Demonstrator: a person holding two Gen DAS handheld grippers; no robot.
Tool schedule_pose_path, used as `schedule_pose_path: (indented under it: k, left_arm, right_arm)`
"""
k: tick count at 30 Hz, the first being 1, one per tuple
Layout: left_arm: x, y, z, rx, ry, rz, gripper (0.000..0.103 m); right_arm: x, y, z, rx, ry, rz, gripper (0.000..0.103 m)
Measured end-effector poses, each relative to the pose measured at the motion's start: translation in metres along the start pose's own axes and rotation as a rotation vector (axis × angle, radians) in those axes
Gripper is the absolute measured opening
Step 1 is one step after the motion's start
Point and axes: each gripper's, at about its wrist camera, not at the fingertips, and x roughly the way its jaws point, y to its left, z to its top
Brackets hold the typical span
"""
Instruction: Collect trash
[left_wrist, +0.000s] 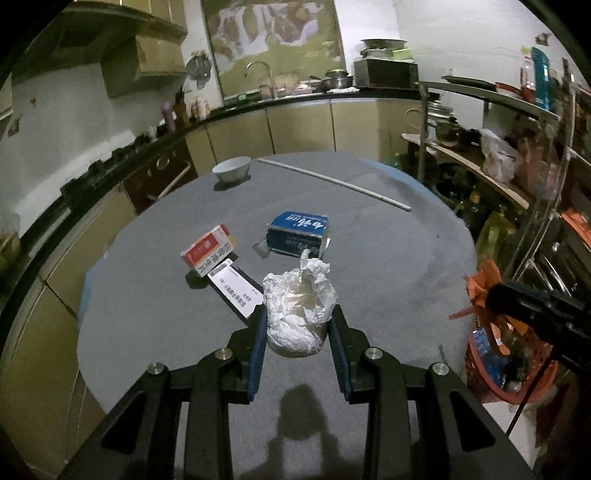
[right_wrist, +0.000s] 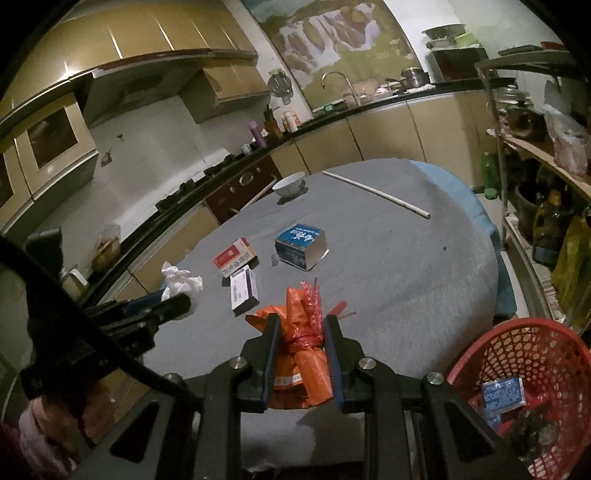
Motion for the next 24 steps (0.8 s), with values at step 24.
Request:
schedule_pose_path:
  k: [24]
  left_arm:
    - [-0.018,-0.096,0.011,0.134,-0.015,-0.027,0.034]
  right_arm:
    - [-0.082,-0.053,-0.011,0.059,-0.095,-0.039,0.025]
